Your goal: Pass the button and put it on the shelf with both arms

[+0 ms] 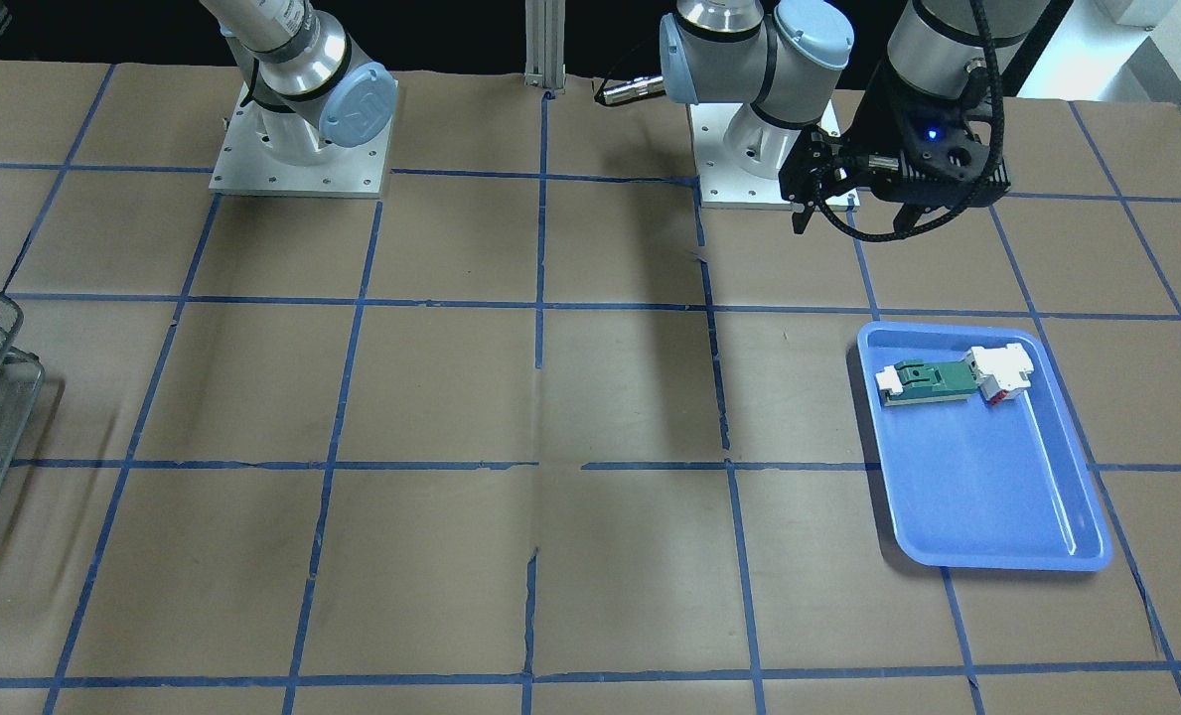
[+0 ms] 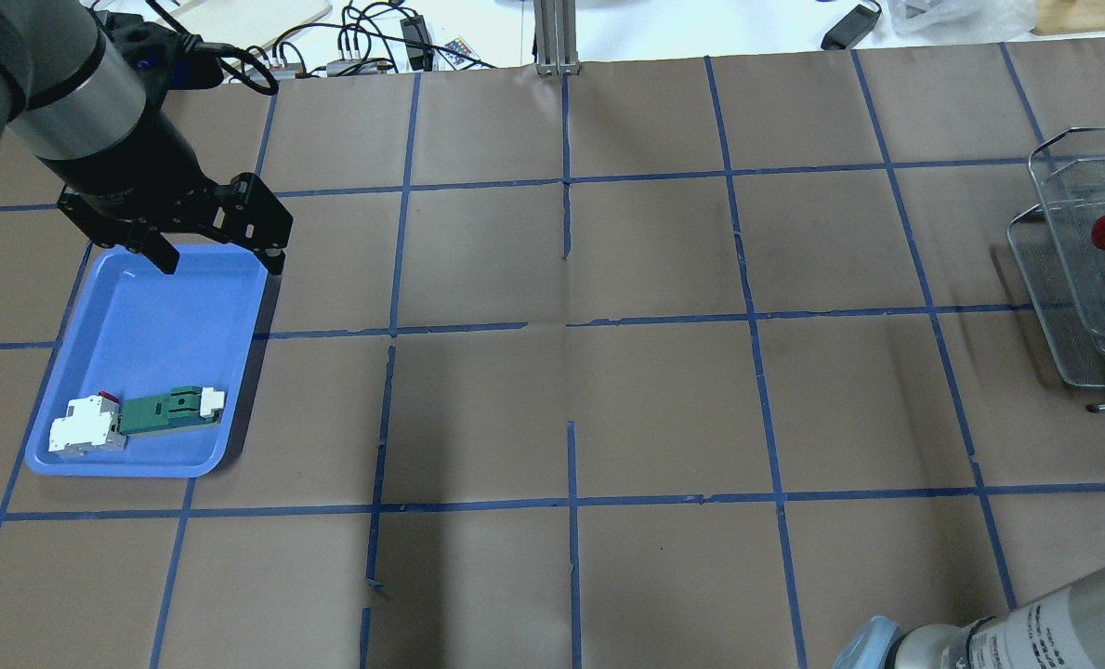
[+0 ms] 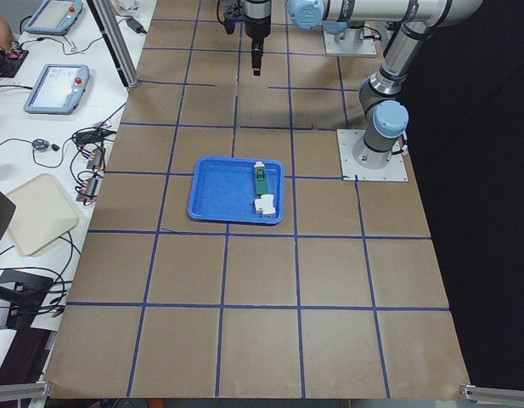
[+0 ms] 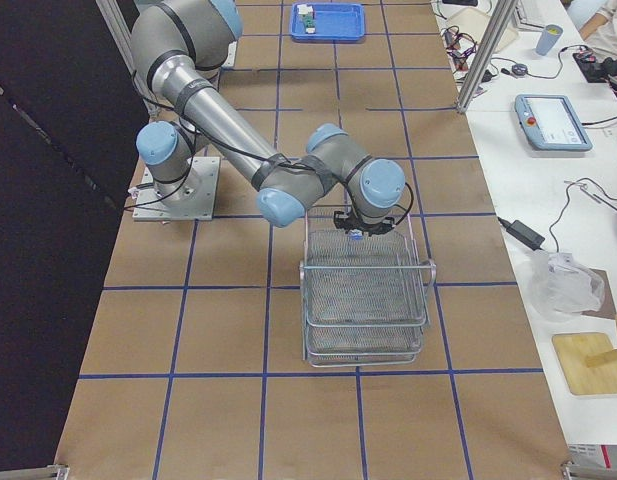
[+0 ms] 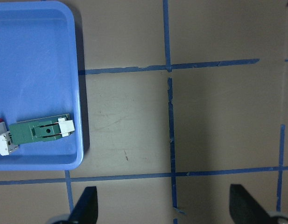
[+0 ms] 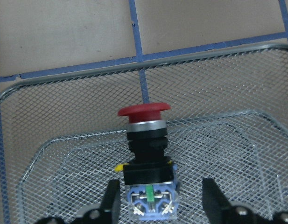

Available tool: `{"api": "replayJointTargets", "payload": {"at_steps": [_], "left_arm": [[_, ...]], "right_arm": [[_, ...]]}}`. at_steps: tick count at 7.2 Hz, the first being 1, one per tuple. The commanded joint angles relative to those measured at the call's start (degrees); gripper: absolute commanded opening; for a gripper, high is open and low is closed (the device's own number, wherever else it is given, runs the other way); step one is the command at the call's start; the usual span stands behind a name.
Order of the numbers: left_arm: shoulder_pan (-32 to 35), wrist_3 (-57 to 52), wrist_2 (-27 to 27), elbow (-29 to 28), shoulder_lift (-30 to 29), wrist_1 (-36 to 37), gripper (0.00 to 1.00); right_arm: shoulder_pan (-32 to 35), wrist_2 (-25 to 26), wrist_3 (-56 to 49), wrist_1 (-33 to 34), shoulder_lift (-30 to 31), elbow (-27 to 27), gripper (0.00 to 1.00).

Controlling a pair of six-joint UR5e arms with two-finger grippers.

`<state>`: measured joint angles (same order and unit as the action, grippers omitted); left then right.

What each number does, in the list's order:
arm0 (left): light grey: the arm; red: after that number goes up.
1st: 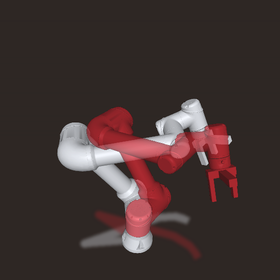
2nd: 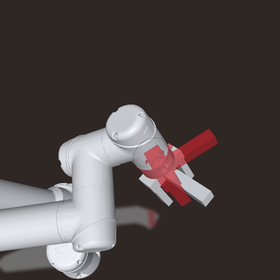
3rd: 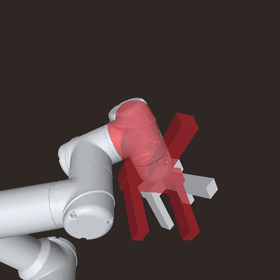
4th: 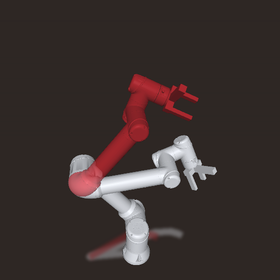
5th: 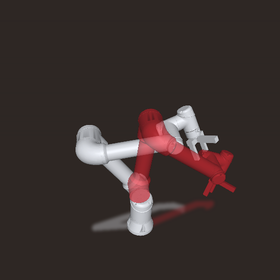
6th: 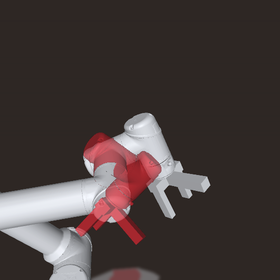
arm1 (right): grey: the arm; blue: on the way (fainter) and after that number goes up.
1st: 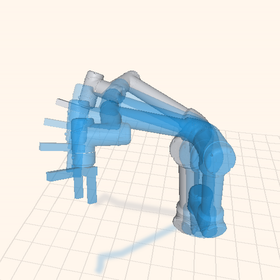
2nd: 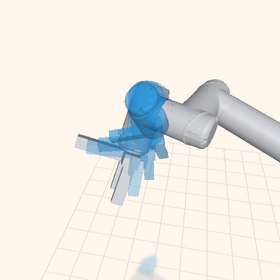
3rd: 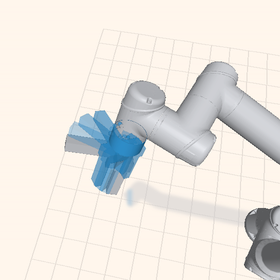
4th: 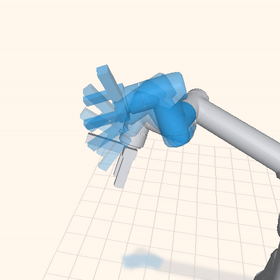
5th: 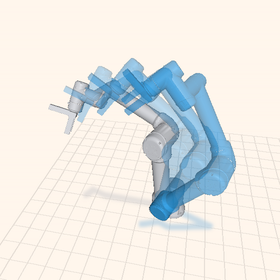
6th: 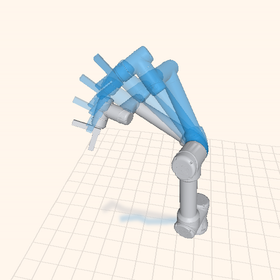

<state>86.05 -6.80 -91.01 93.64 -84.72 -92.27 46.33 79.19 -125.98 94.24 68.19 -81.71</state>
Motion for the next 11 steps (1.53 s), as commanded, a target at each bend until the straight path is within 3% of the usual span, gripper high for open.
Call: {"api": "replayJointTargets", "payload": {"at_steps": [1, 2, 4, 6, 8, 9, 11], "left_arm": [[0.0, 0.0, 0.0, 0.0, 0.3, -0.3, 1.00], [0.0, 0.0, 0.0, 0.1, 0.4, -0.3, 1.00], [0.0, 0.0, 0.0, 0.1, 0.6, -0.1, 1.00], [-0.2, 0.0, 0.0, 0.1, 0.6, 0.4, 1.00], [0.1, 0.0, 0.2, -0.1, 0.6, 0.7, 1.00], [0.0, -0.1, 0.2, -0.1, 0.7, 0.7, 1.00], [-0.1, -0.1, 0.1, -0.1, 0.8, 0.7, 1.00]], "right_arm": [[0.2, 0.3, 5.1, -1.2, 3.6, -0.4, 1.00], [1.7, -0.2, 10.6, -2.9, 7.4, -0.6, 1.00], [11.3, -0.2, 26.6, -7.2, 13.4, -0.9, 1.00], [25.4, -0.2, 47.5, -6.4, 18.1, -0.8, 1.00], [39.6, 1.0, 71.6, -4.2, 18.6, -0.8, 1.00], [43.2, 2.2, 80.7, -3.7, 18.4, -0.2, 1.00], [44.2, 4.0, 100.8, -3.9, 18.5, -1.2, 1.00]]}}
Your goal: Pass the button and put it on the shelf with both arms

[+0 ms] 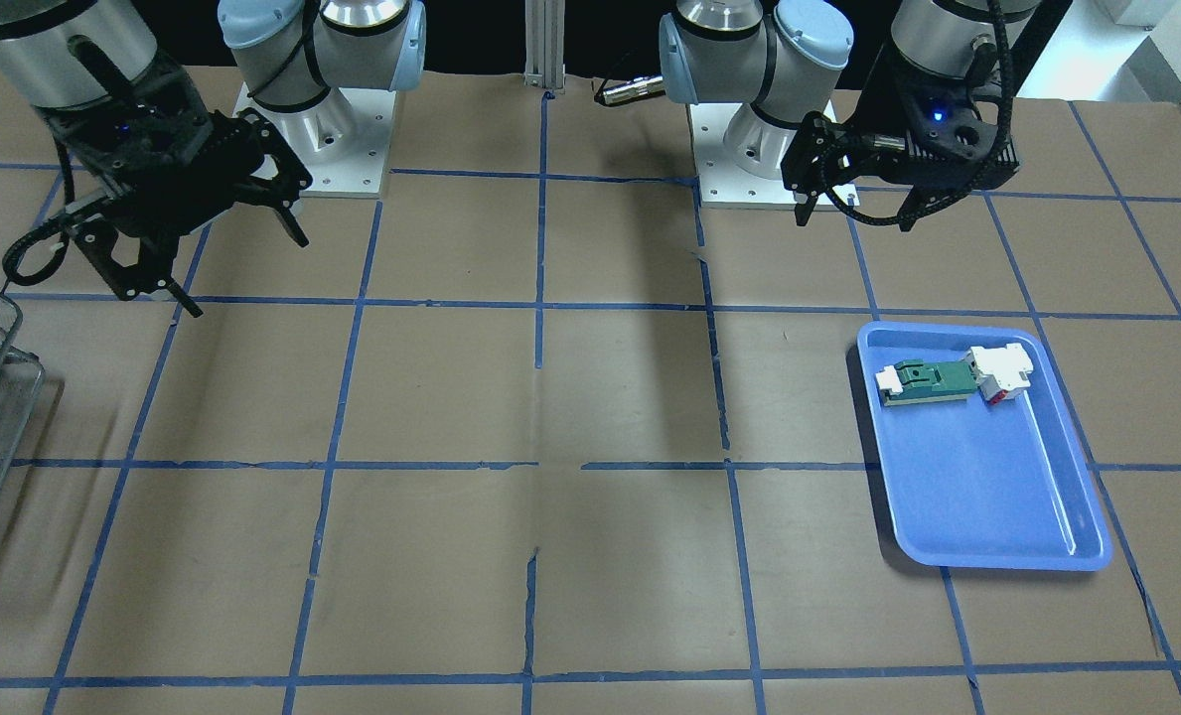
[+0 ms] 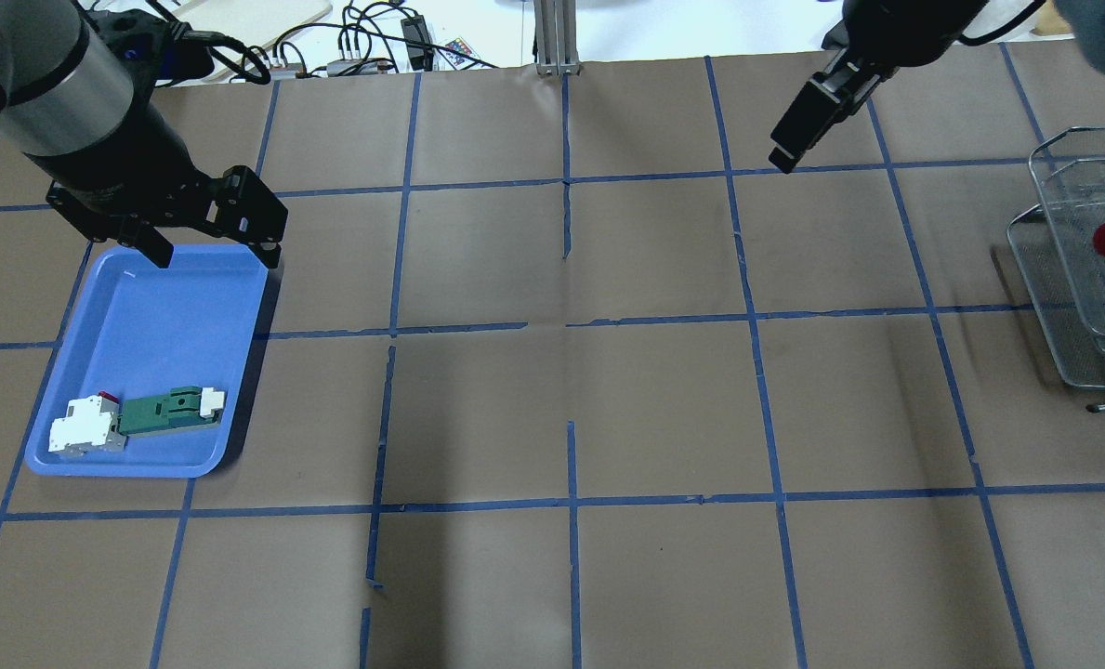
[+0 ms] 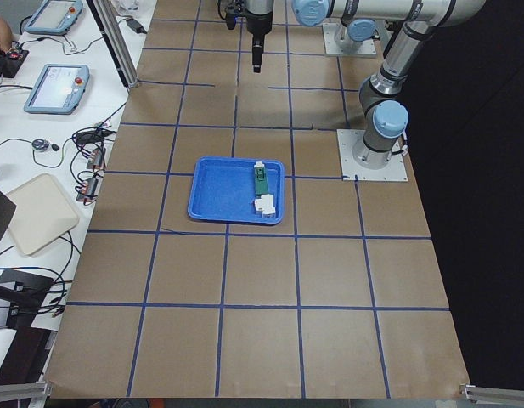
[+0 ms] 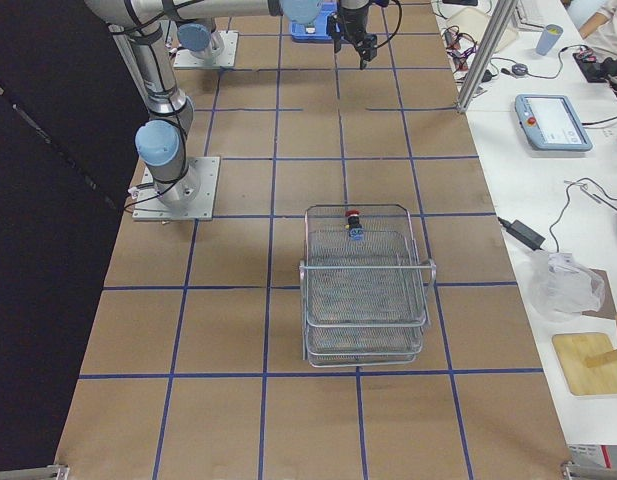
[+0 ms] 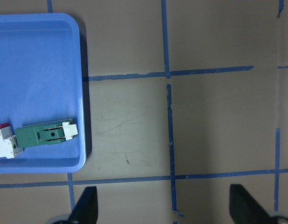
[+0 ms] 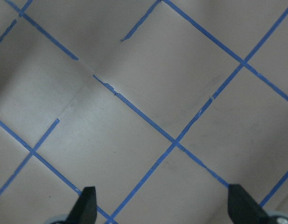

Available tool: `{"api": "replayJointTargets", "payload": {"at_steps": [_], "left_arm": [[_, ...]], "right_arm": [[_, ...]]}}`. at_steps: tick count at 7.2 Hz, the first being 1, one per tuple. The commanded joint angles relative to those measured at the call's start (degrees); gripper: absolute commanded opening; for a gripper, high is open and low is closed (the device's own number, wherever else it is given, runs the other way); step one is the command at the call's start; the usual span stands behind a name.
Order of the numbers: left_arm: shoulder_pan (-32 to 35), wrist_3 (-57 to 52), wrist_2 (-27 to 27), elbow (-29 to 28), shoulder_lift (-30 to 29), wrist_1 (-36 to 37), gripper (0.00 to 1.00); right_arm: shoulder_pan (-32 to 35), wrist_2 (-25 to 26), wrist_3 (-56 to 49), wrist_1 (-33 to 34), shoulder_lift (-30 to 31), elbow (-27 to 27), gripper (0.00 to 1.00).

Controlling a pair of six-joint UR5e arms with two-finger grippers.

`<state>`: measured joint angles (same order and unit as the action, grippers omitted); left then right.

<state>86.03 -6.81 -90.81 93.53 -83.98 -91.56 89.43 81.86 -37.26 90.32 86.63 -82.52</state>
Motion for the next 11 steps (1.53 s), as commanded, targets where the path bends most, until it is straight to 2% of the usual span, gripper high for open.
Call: {"api": "replayJointTargets", "payload": {"at_steps": [1, 2, 4, 11], "left_arm": [[-0.6, 0.0, -0.1, 0.0, 0.2, -0.2, 1.00], [-2.2, 0.0, -0.1, -0.1, 0.6, -0.3, 1.00], [-2.4, 0.0, -0.1, 0.7, 0.7, -0.2, 1.00], [-2.3, 0.0, 0.1, 1.0, 0.8, 0.0, 1.00]], "right_arm": [[0.9, 5.8, 19.7, 0.3, -0.4, -0.4, 1.00], [0.7, 7.9, 23.2, -0.6, -0.2, -1.1, 1.00], [0.3, 8.0, 28.4, -0.8, 0.0, -2.7, 1.00], [-0.8, 7.9, 28.4, -0.8, 0.3, -1.7, 1.00]]}}
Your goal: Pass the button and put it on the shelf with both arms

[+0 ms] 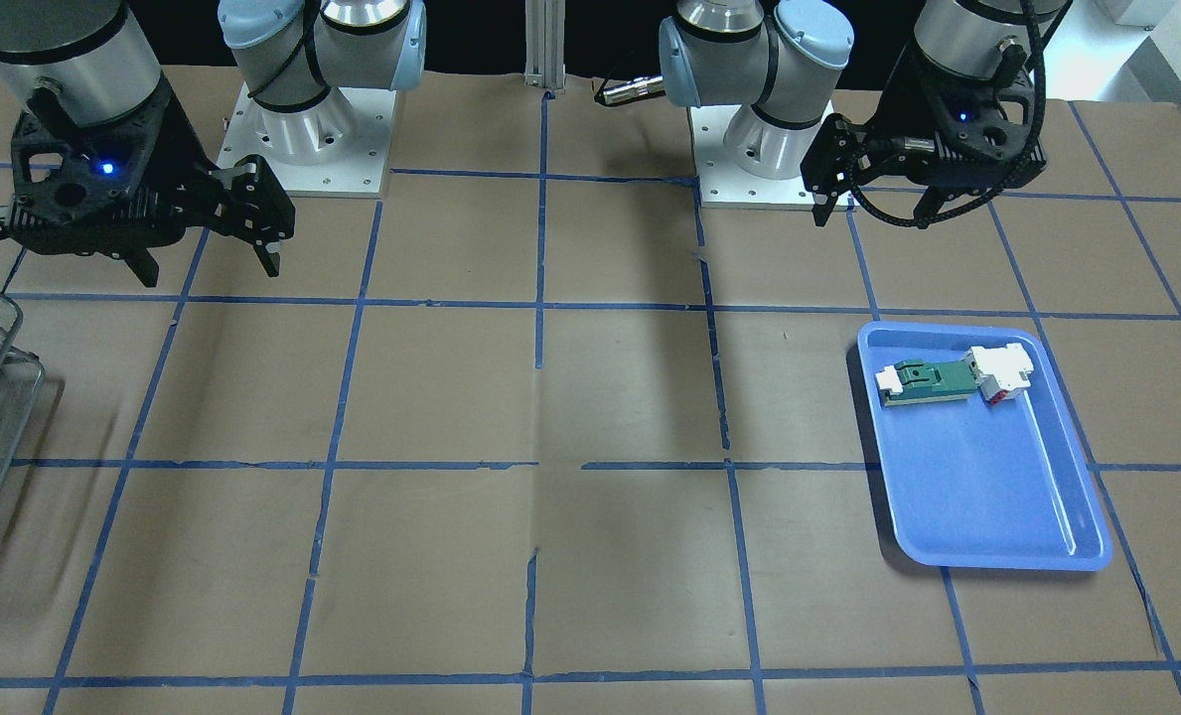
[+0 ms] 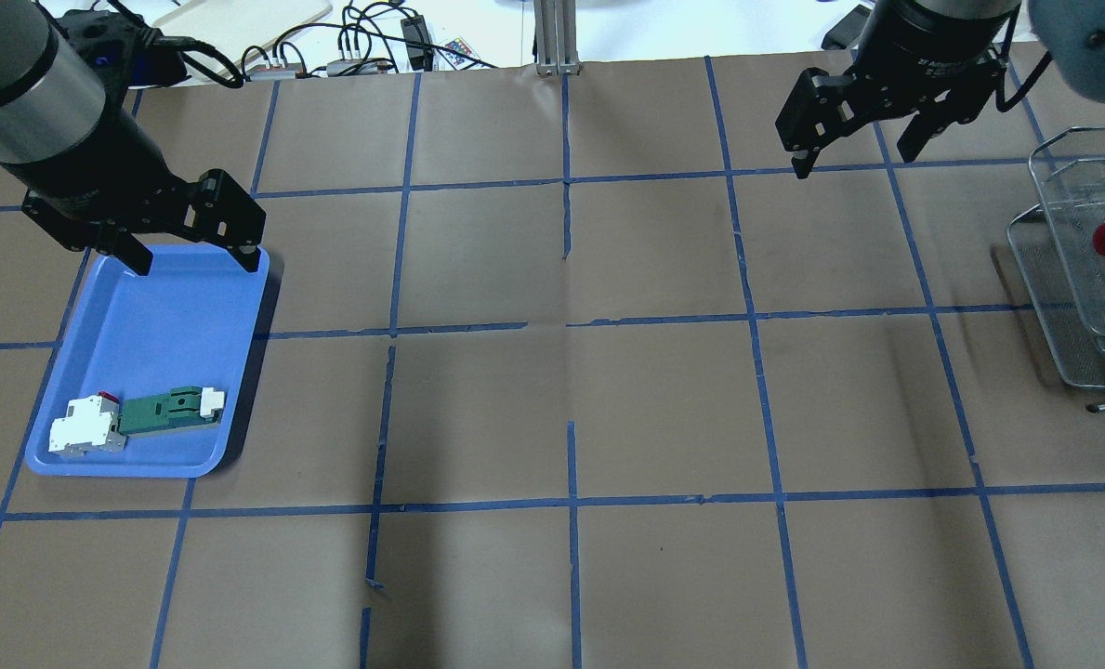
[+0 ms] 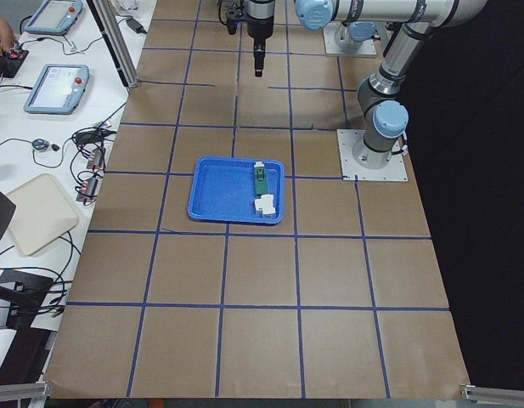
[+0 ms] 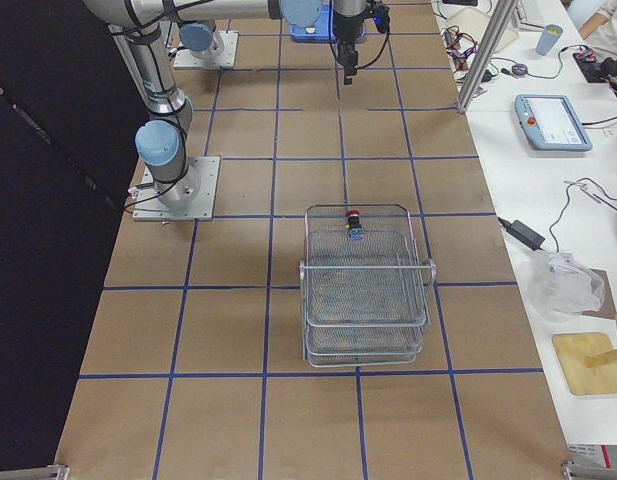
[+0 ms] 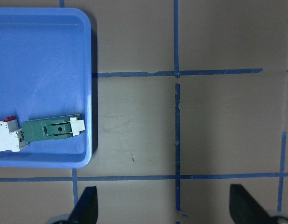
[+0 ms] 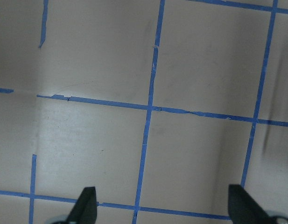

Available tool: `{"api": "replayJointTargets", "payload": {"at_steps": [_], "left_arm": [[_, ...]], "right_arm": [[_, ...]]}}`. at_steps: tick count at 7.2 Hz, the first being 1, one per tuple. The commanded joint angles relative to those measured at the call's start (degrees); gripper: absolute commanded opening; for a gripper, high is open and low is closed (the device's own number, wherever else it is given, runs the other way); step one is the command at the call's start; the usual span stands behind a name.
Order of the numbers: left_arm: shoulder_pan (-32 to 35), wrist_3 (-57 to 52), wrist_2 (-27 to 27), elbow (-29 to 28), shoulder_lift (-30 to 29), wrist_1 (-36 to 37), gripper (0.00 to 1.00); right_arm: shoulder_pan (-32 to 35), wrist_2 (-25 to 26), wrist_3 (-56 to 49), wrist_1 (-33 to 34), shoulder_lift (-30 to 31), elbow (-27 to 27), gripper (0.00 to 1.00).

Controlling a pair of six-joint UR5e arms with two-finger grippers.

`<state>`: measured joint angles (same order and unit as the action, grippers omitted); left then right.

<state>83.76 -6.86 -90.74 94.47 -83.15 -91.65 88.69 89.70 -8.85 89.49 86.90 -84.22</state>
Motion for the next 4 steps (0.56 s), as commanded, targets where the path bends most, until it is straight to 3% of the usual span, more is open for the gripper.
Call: {"api": "replayJointTargets", "payload": {"at_steps": [1, 4], "left_arm": [[0.0, 0.0, 0.0, -0.3, 0.2, 0.0, 1.00], [-0.1, 0.0, 0.0, 0.0, 0.4, 0.0, 1.00]], "right_arm": [[0.0, 0.1, 0.1, 0.1, 0.4, 0.0, 1.00], [0.0, 0.0, 0.1, 0.1, 0.8, -0.3, 1.00]]}}
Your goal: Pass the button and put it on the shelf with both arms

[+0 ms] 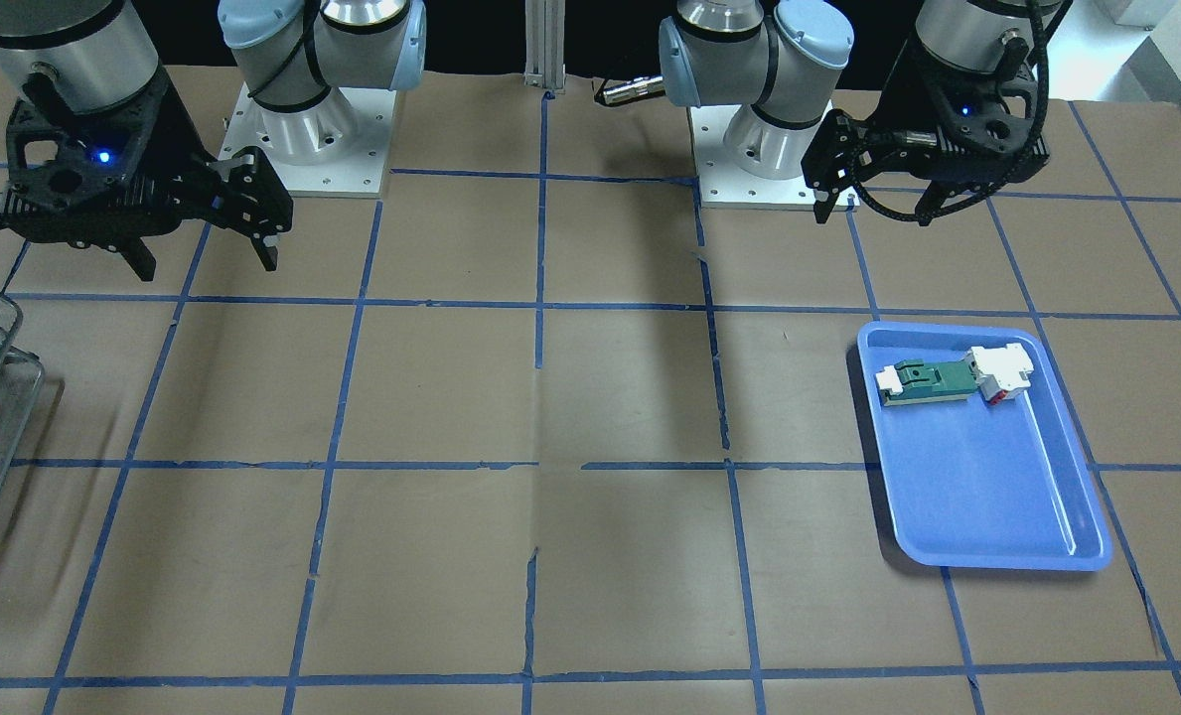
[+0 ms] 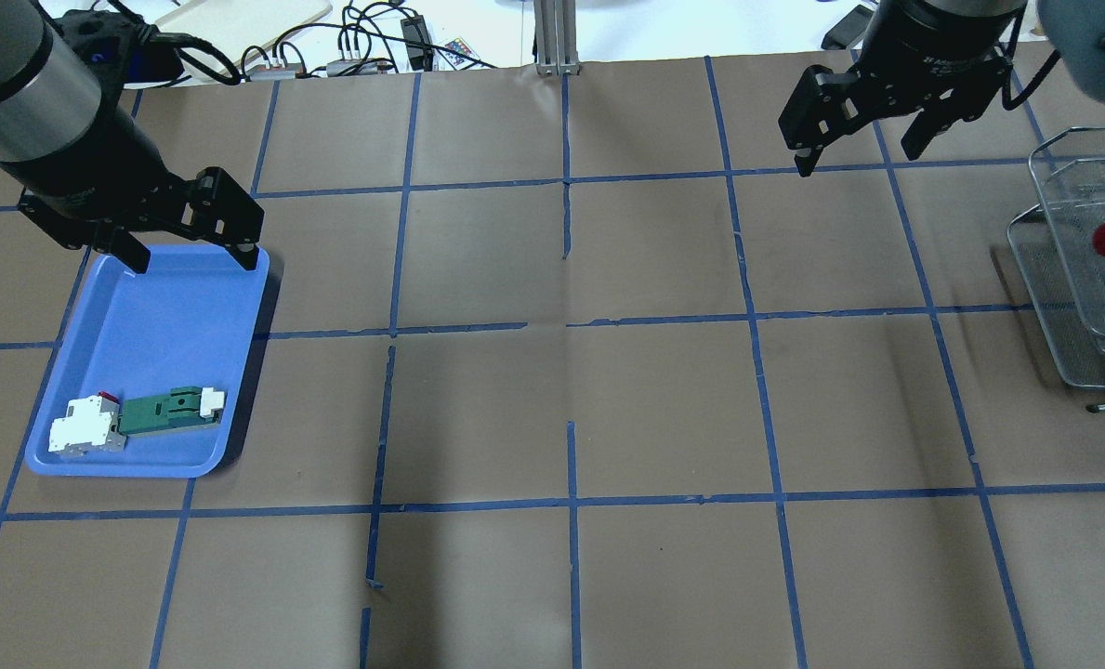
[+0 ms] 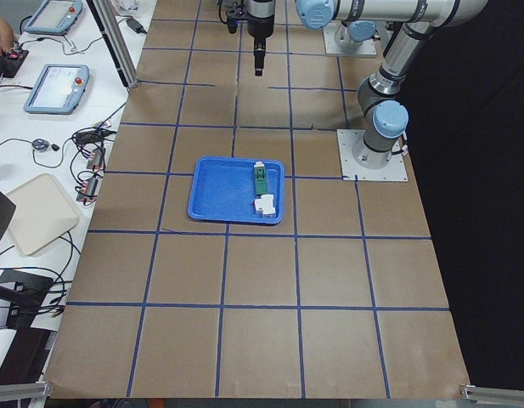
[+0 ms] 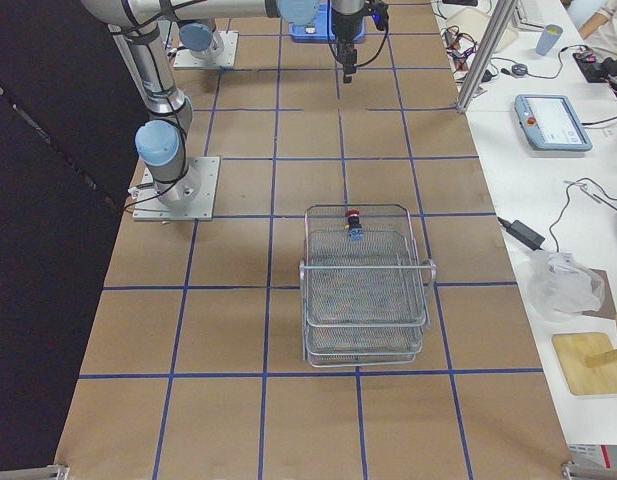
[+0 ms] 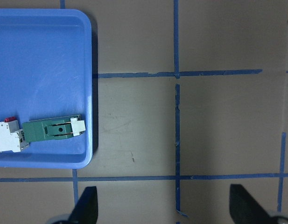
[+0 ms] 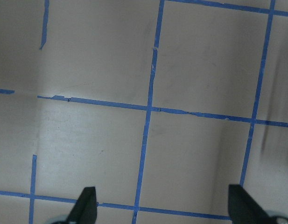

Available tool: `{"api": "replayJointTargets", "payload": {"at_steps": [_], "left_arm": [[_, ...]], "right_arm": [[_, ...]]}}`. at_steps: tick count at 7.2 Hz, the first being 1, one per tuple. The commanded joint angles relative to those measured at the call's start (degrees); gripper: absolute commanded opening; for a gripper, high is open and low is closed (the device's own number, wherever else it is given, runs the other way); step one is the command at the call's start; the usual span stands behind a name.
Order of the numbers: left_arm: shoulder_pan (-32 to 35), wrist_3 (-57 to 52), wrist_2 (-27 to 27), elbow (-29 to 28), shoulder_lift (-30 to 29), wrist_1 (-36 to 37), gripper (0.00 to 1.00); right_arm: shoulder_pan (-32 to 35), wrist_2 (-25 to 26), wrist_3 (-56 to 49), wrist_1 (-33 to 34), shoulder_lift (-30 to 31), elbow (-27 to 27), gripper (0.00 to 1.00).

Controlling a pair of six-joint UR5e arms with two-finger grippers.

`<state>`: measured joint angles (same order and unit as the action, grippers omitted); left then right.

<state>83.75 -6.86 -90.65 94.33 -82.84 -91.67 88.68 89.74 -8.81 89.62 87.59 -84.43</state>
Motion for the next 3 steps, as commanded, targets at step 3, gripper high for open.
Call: {"api": "replayJointTargets", "payload": {"at_steps": [3], "left_arm": [[-0.1, -0.1, -0.1, 0.1, 0.1, 0.1, 1.00]], "right_arm": [[0.2, -0.7, 0.0, 0.7, 0.0, -0.1, 1.00]]}}
